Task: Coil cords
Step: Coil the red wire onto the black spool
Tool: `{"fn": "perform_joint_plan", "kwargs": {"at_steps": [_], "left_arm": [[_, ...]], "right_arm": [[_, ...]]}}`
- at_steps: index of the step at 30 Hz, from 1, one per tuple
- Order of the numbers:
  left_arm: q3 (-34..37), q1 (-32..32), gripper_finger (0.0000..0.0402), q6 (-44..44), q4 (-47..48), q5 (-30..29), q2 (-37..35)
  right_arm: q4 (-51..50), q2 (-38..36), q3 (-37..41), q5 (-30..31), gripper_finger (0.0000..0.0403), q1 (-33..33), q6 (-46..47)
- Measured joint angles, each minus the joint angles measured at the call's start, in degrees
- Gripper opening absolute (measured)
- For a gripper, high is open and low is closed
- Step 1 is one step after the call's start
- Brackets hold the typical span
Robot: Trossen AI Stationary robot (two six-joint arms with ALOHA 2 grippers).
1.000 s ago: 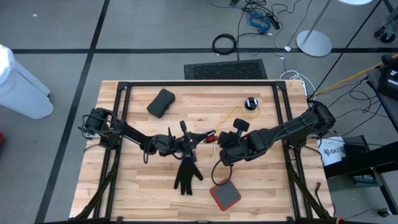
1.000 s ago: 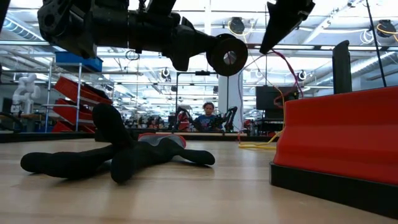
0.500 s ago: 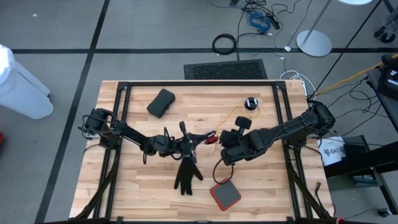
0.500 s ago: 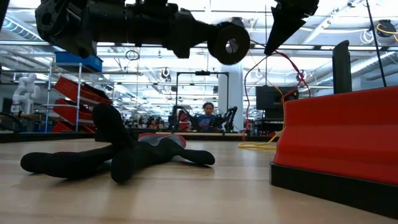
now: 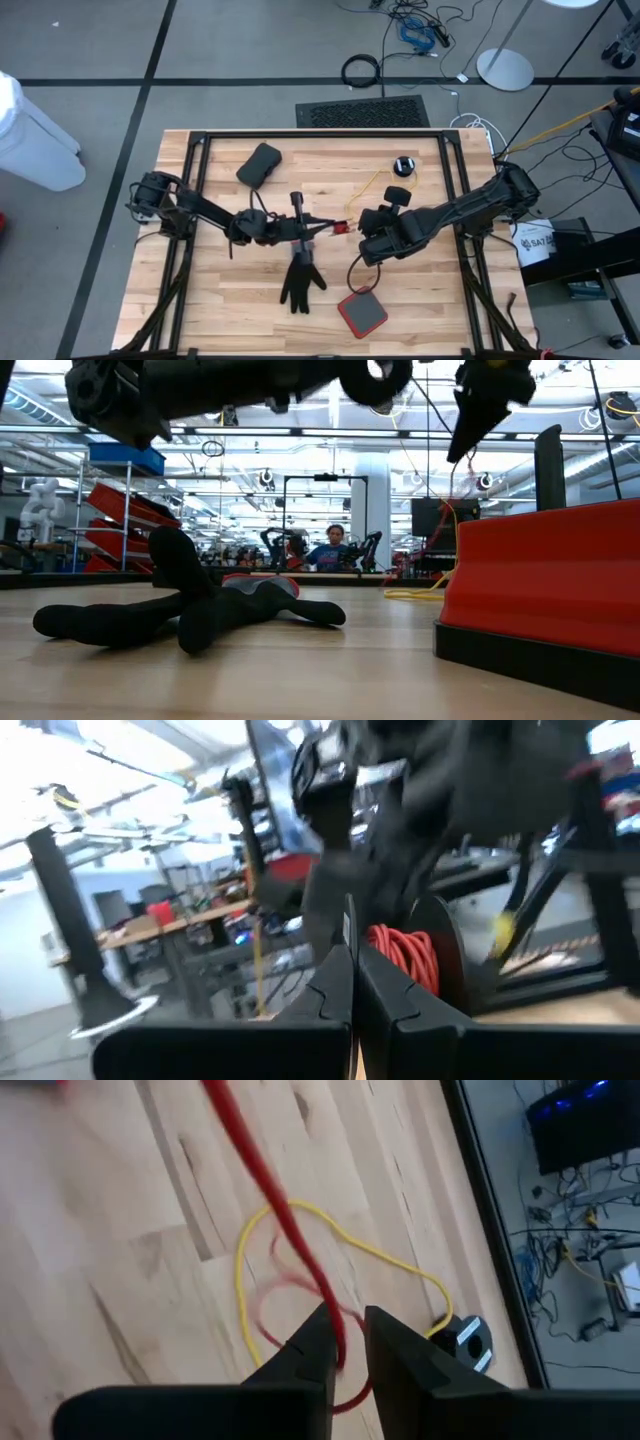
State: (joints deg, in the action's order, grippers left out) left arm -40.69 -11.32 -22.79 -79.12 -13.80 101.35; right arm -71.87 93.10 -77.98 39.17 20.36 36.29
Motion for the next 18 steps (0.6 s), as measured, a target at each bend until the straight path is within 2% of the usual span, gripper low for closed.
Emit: {"fn": "perform_joint_plan", "kwargs": {"at_steps": [8, 18], "left_arm": [[-0.02, 0.14, 0.0, 2.93, 0.14, 4.65, -4.46], [-0.02, 0.16, 0.0, 2.5, 2.29, 4.85, -6.95]], "right_arm": [[2.35, 0.0, 6.31, 2.72, 0.0045, 0.06, 2.61], [10.76, 0.0, 18.01, 2.88, 0.0027, 3.22, 8.87]]}}
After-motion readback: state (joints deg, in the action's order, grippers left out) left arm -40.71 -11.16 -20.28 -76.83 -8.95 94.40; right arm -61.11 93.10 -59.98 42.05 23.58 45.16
